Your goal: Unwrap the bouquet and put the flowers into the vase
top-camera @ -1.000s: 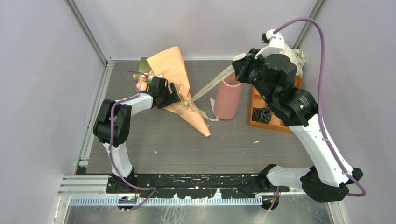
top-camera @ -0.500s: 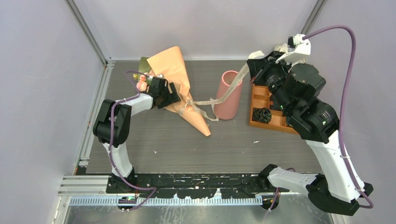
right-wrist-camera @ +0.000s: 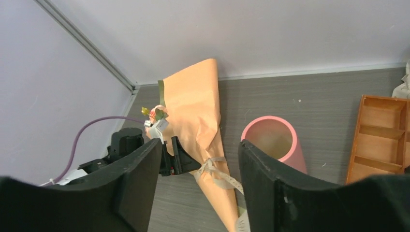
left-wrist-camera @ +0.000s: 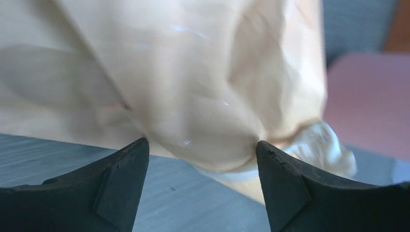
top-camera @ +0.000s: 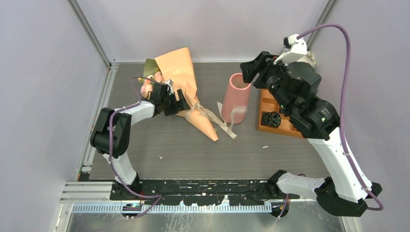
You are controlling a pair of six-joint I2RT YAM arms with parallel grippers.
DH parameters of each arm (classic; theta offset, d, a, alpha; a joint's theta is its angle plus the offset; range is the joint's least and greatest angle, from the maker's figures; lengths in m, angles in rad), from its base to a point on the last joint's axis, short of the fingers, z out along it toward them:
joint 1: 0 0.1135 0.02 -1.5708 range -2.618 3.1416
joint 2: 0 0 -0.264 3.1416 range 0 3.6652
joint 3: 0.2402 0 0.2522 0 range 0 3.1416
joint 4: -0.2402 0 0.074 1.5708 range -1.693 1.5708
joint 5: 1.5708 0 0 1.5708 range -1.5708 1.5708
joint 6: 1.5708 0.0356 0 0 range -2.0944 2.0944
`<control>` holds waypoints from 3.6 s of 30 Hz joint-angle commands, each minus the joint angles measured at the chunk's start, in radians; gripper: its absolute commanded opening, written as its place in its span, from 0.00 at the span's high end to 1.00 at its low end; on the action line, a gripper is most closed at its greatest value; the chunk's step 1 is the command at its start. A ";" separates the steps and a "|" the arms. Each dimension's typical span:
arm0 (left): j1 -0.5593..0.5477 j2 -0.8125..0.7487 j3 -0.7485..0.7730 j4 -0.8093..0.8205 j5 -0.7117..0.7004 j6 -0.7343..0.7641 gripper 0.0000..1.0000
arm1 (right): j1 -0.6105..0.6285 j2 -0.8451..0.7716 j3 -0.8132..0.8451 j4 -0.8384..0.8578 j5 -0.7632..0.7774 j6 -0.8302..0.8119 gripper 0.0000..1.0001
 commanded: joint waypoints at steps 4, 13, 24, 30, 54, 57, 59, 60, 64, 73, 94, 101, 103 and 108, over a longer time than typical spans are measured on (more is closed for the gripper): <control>-0.016 -0.102 -0.086 0.255 0.345 0.102 0.18 | 0.001 0.003 -0.029 0.048 -0.053 0.022 0.25; -0.019 -0.115 -0.100 0.308 0.375 0.110 0.18 | 0.001 -0.003 -0.093 0.068 -0.097 0.050 0.23; -0.099 -0.364 -0.083 -0.025 0.249 0.306 0.19 | 0.002 0.003 -0.160 0.110 -0.131 0.069 0.23; -0.099 -0.318 -0.062 0.039 0.336 0.350 0.17 | 0.001 -0.003 -0.172 0.113 -0.133 0.077 0.23; -0.111 0.057 0.022 0.265 0.434 0.329 0.30 | 0.002 0.015 -0.219 0.125 -0.169 0.099 0.25; -0.114 0.076 0.022 0.285 0.451 0.311 0.39 | 0.001 0.021 -0.223 0.127 -0.174 0.106 0.25; -0.118 0.089 0.026 0.287 0.464 0.302 0.48 | 0.002 0.025 -0.224 0.129 -0.175 0.108 0.25; -0.122 0.094 0.027 0.287 0.469 0.299 0.53 | 0.001 0.027 -0.225 0.130 -0.175 0.108 0.25; -0.130 0.095 -0.003 0.305 0.469 0.270 0.68 | 0.001 0.030 -0.232 0.138 -0.175 0.109 0.26; -0.131 -0.168 -0.100 0.253 0.397 0.192 0.96 | 0.002 0.105 -0.247 0.126 -0.258 0.117 0.31; -0.128 -0.696 0.040 -0.279 0.082 0.304 0.97 | 0.057 0.334 -0.262 0.130 -0.452 0.130 0.34; -0.128 -0.700 0.059 -0.295 0.046 0.283 0.97 | 0.109 0.394 -0.287 0.139 -0.454 0.123 0.36; -0.128 -0.695 0.061 -0.298 0.043 0.280 0.97 | 0.122 0.405 -0.287 0.149 -0.450 0.118 0.36; -0.128 -0.706 0.077 -0.306 0.044 0.259 0.97 | 0.131 0.478 -0.250 0.160 -0.435 0.097 0.36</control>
